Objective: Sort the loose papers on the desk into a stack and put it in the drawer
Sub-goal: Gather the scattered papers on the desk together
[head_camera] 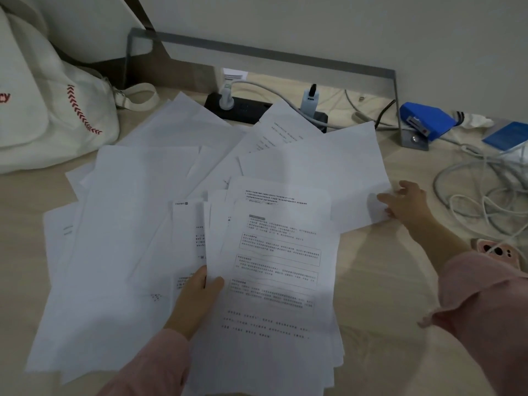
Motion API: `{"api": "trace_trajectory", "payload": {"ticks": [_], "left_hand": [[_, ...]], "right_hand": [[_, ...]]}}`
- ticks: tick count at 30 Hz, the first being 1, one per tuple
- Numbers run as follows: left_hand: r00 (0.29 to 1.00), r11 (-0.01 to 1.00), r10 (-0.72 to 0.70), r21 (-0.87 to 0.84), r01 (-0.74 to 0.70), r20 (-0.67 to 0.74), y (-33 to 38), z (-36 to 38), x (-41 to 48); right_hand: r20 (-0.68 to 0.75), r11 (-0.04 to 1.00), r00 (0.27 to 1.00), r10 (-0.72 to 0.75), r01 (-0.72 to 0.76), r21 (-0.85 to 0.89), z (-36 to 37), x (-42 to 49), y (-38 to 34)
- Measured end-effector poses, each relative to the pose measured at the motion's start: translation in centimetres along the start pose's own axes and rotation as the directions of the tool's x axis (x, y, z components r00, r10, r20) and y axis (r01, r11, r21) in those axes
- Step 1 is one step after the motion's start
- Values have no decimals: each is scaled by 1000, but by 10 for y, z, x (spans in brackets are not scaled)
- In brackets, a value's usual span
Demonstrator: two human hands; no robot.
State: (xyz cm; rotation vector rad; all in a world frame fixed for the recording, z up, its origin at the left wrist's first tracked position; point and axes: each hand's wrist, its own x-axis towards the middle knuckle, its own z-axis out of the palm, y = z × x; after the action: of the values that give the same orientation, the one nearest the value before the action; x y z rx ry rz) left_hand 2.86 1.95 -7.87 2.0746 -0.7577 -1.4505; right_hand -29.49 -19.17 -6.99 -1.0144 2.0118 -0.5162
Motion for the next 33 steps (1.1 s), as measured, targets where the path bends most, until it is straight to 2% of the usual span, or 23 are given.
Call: {"api": "trace_trajectory", "payload": {"ticks": [3, 10, 14, 16, 20, 22, 24, 26, 29, 31, 33], "left_hand": [[999, 999, -16, -31, 15, -33, 0, 0, -2], [999, 993, 48, -104, -48, -8, 0, 2, -3], [999, 995, 40, -92, -40, 1, -2, 1, -3], [1000, 996, 24, -87, -24, 0, -2, 1, -3], [1000, 994, 4, -105, -3, 13, 2, 0, -6], [1000, 994, 1, -113, 1, 21, 3, 1, -7], [1000, 994, -1, -105, 4, 24, 3, 1, -8], [1000, 996, -17, -86, 19, 20, 2, 0, -6], [999, 998, -35, -59, 37, 34, 1, -2, -5], [995, 994, -59, -88, 66, 78, 3, -6, -5], [987, 986, -117, -102, 128, 113, 5, -8, 0]], "right_hand": [[36, 994, 997, 62, -65, 86, 3, 5, -4], [119, 994, 991, -58, 68, -87, 13, -9, -7], [-37, 945, 983, -182, 165, -284, -1, -30, -19], [-141, 928, 952, -271, 219, -302, -15, -46, -30], [-283, 901, 856, -432, 403, -159, -45, -89, -49], [-329, 851, 791, -517, 517, -94, -52, -118, -53], [-384, 768, 689, -615, 634, -93, -53, -153, -52], [-382, 659, 562, -734, 724, -202, -46, -186, -45], [-181, 446, 408, -895, 833, -327, -24, -219, -19], [-19, 362, 378, -926, 870, -335, -7, -226, 5], [117, 336, 389, -914, 885, -322, 10, -228, 28]]}}
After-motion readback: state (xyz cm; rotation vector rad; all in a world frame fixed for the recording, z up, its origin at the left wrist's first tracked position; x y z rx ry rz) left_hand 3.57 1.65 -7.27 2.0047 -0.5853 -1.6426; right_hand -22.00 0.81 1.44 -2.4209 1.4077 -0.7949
